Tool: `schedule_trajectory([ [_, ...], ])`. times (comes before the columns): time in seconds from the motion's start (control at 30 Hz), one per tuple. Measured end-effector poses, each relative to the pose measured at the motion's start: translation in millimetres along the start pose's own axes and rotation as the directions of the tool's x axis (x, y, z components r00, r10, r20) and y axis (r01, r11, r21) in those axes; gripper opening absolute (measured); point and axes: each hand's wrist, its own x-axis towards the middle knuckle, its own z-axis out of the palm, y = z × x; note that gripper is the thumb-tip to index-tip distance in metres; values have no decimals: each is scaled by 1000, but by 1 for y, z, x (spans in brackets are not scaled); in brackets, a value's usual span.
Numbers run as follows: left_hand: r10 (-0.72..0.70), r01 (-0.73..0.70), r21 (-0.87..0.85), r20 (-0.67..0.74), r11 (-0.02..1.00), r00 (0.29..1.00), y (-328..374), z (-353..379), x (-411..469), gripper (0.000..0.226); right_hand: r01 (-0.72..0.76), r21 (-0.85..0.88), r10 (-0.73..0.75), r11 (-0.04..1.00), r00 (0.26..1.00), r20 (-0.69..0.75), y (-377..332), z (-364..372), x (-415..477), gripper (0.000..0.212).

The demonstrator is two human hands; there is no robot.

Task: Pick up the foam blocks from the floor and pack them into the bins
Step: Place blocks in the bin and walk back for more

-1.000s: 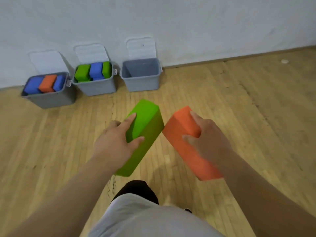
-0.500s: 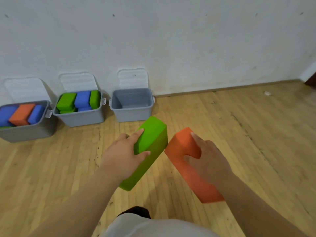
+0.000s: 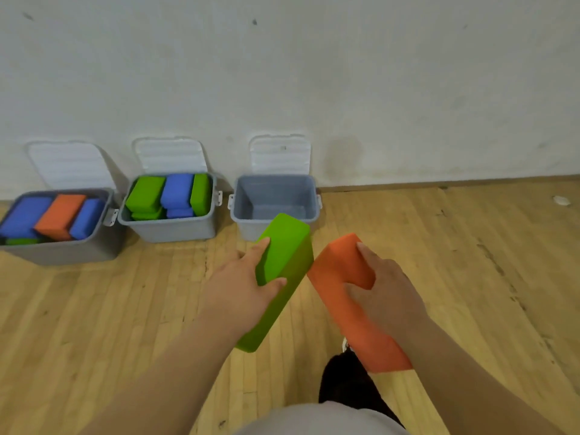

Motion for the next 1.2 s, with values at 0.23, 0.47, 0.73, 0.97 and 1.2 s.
schedule_trajectory([
  [0.23, -266, 256, -128, -63, 958, 962, 2, 7, 144, 86, 177, 8, -176, 984, 975, 139, -26, 7, 202, 89],
  [0.47, -437, 413, -229, -65, 881, 897, 20, -7, 263, 82, 274, -30, -254, 961, 923, 291, -63, -18, 379, 86],
  [0.73, -489, 478, -228, 8, 848, 872, -31, -12, 429, 80, 126, 81, -144, 989, 948, 285, -98, 36, 546, 86],
  [0.97, -397, 419, -122, 168, 900, 902, -108, 8, 646, 79, -110, 91, 88, 990, 972, 216, -115, 110, 671, 85],
  [1.2, -411, 468, -118, 323, 876, 852, -187, 132, 804, 74, -268, 33, 256, 963, 946, 201, -74, 241, 817, 79],
])
